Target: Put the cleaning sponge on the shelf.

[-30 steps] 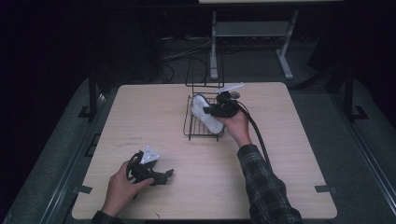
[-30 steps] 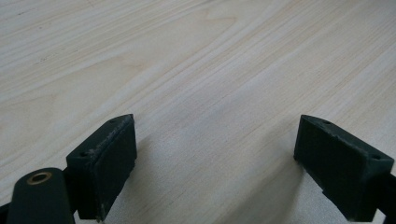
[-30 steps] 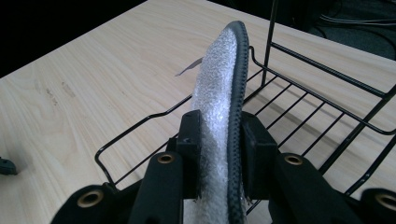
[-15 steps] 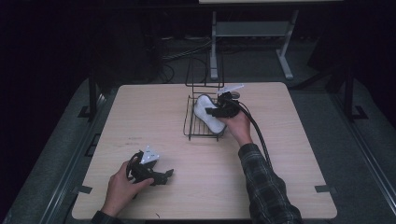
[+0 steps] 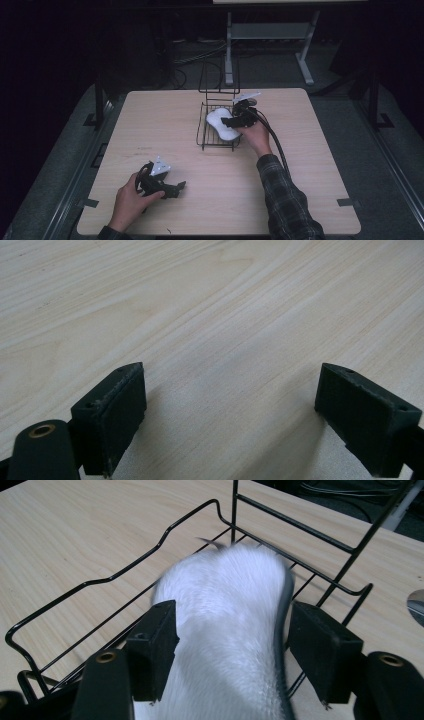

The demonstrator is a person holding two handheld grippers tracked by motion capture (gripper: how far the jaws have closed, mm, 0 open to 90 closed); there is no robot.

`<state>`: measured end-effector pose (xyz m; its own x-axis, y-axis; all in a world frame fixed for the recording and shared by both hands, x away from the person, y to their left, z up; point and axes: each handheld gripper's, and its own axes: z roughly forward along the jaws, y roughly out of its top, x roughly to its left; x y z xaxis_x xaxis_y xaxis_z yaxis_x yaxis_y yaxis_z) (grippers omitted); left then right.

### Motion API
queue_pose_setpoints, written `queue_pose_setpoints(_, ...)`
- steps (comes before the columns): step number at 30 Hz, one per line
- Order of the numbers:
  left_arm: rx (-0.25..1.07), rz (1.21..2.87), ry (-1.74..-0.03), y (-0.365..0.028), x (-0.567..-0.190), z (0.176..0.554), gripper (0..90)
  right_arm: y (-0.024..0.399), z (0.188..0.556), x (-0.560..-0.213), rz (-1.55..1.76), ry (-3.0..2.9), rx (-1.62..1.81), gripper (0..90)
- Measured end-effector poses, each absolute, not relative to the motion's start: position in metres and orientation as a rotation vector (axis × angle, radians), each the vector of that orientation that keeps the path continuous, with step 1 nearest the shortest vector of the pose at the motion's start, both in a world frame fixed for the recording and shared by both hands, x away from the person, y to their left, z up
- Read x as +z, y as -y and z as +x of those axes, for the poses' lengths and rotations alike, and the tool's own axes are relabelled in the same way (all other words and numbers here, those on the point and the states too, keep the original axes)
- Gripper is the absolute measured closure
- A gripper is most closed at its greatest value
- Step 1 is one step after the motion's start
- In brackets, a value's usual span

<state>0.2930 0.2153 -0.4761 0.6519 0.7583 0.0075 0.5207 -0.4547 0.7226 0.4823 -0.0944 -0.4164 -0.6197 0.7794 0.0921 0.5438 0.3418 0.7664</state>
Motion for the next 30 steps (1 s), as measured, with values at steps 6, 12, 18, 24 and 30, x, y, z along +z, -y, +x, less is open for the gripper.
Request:
queue_pose_setpoints(6,0.431,2.161,-0.987,-0.215,-0.476,0.293,12.3,0.103,0.477,-0.411,1.185,-2.296,1.196,41.5)
queue_pose_setpoints(12,0.433,2.163,-0.987,-0.215,-0.476,0.293,12.3,0.116,0.468,-0.408,1.176,-2.303,1.221,66.8)
queue_pose_setpoints(18,0.433,2.163,-0.988,-0.215,-0.476,0.293,12.3,0.123,0.459,-0.409,1.144,-2.343,1.227,89.8)
queue_pose_setpoints(24,0.433,2.163,-0.988,-0.215,-0.476,0.293,12.3,0.121,0.451,-0.416,1.116,-2.402,1.182,89.8)
queue_pose_setpoints(30,0.433,2.164,-0.987,-0.215,-0.476,0.293,12.2,0.118,0.445,-0.426,1.116,-2.453,1.160,89.7)
